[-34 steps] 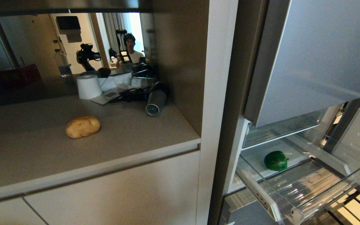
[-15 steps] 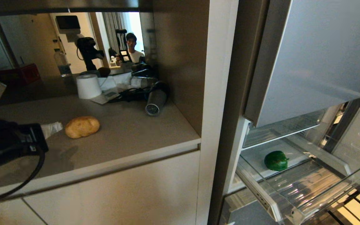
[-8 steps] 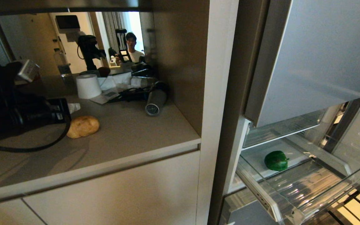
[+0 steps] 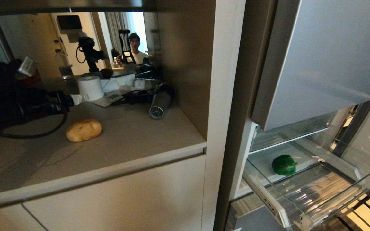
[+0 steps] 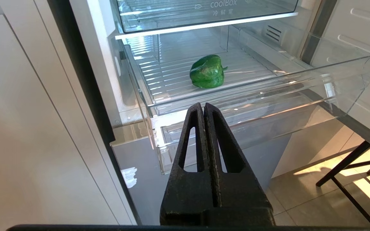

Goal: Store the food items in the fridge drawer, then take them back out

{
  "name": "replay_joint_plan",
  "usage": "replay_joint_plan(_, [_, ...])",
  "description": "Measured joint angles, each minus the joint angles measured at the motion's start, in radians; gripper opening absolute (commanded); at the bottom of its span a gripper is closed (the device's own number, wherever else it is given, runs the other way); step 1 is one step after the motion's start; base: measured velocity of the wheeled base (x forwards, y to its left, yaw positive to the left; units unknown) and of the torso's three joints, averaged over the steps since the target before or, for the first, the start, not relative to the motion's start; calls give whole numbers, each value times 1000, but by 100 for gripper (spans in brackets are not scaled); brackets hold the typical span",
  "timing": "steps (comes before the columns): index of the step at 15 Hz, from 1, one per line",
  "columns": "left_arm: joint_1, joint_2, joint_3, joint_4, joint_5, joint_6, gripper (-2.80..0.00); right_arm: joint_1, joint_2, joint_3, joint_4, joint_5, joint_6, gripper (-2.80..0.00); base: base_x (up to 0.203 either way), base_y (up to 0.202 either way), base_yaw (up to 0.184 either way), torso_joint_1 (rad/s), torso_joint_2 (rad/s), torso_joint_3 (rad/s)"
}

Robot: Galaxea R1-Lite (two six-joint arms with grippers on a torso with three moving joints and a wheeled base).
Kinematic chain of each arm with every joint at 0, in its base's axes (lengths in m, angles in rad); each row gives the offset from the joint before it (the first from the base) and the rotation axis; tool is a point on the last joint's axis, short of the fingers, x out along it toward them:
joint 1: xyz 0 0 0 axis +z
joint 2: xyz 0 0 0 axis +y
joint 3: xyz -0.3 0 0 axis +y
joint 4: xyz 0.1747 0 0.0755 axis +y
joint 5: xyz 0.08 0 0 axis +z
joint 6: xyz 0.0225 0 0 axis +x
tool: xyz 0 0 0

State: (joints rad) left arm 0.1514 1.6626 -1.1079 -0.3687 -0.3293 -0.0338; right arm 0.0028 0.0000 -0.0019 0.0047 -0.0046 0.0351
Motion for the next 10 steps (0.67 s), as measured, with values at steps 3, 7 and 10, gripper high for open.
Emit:
replay_joint_plan(3, [96,29,20,-35,-177,-2,0,0,0,0,0,0,0,-280,0,0,0,0,0,0])
replay_joint_plan(7, [149,84,60,-162,-333,0,0,-1,0,0,-1,0,0,-280,0,0,0,0,0,0])
replay_joint_plan(10, [164,139,109,-314,-382,-1,0,0,0,0,-1,0,-2,-280,0,0,0,0,0,0])
